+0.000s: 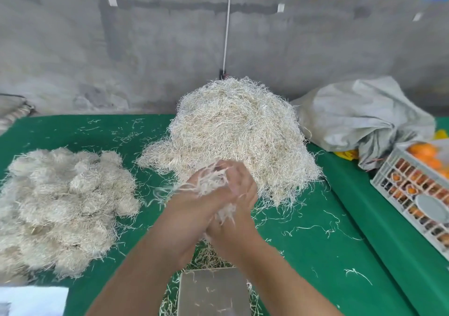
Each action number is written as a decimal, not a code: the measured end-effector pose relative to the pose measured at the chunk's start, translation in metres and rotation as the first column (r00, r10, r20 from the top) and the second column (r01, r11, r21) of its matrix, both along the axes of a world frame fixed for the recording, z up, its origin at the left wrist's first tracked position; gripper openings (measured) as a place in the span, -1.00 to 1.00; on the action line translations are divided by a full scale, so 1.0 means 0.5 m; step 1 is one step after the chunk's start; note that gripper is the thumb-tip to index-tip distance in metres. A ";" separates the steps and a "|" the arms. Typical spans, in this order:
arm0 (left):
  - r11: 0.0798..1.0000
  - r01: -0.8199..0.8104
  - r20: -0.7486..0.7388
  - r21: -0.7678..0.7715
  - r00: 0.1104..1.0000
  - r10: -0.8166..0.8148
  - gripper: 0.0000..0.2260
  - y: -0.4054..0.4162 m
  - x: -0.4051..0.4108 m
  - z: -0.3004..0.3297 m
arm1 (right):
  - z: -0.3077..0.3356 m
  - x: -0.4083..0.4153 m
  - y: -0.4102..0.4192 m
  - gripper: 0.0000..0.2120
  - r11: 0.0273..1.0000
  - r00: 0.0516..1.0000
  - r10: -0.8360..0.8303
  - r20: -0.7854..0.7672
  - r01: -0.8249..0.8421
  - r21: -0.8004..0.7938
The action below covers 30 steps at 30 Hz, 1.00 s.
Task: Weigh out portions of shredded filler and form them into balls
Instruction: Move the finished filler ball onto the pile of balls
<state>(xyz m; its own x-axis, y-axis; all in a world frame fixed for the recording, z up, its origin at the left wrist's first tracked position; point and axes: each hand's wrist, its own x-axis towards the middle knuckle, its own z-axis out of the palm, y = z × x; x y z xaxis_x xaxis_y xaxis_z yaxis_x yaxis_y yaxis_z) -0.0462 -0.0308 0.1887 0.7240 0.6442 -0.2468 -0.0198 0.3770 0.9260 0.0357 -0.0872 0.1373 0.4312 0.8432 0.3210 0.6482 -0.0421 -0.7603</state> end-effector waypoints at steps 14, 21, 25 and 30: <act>0.919 -0.253 -0.094 0.303 0.952 0.293 -0.75 -0.037 0.010 -0.101 | 0.016 -0.072 -0.016 -0.51 0.982 0.542 0.043 -0.839 0.133 0.137; 0.932 -0.106 0.242 -0.347 0.950 0.198 -0.67 -0.057 -0.001 -0.101 | 0.041 -0.020 -0.009 -0.91 0.976 0.586 -0.016 -0.810 0.186 0.115; 0.930 -0.337 0.194 -0.145 0.912 0.361 -0.63 -0.073 0.016 -0.074 | 0.048 -0.047 -0.011 -0.51 0.962 0.599 0.000 -0.800 0.219 0.164; 0.943 -0.231 0.155 -0.240 0.950 0.272 -0.51 -0.090 0.011 -0.076 | 0.038 -0.034 0.000 -0.51 0.964 0.725 -0.038 -0.688 0.207 0.165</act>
<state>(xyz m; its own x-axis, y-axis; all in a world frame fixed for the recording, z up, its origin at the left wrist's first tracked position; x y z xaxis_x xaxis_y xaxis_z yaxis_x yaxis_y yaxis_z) -0.0409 -0.0756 0.1508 0.5912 0.7568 -0.2789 -0.3019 0.5283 0.7936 0.0186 -0.0871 0.1564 0.6982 0.7124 0.0698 -0.0380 0.1343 -0.9902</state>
